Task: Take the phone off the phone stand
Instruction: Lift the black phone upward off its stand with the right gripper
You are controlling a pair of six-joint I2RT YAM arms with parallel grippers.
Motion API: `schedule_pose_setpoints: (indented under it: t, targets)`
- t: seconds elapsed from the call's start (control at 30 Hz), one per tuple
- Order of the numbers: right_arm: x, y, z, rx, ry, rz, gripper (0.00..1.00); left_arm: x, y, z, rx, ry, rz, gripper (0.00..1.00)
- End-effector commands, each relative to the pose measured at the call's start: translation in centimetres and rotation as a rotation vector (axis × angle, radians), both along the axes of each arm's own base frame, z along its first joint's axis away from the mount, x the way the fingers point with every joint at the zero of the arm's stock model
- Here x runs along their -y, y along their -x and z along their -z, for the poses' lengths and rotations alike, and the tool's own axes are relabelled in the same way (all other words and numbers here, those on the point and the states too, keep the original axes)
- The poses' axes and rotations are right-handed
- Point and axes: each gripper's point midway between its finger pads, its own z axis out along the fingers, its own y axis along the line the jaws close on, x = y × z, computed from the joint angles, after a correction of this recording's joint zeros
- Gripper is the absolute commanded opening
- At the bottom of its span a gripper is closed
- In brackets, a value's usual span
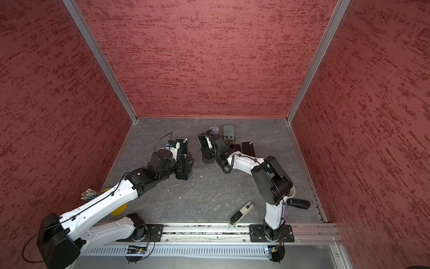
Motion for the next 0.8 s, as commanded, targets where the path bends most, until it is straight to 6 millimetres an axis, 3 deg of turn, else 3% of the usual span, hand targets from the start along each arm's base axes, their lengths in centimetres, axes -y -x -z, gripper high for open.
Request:
schedule_pose_setpoints:
  t: [0.0,0.2,0.47,0.77]
  targets:
    - [-0.1,-0.7,-5.2,0.085,-0.06,0.031,0.55,-0.6,0.0,-0.3,0.012,-0.016,-0.012,0.99]
    - [0.9,-0.1,-6.1,0.075,-0.036,0.054,0.55,-0.5,0.0,-0.6,0.02,-0.014,-0.008,1.0]
    - [3.5,1.7,-5.7,0.031,0.021,0.109,0.55,-0.5,0.0,-0.8,0.027,-0.009,-0.004,1.0]
    - [7.0,2.9,-3.3,-0.076,0.055,0.206,0.55,-0.3,0.3,-0.7,0.024,0.005,0.005,1.0]
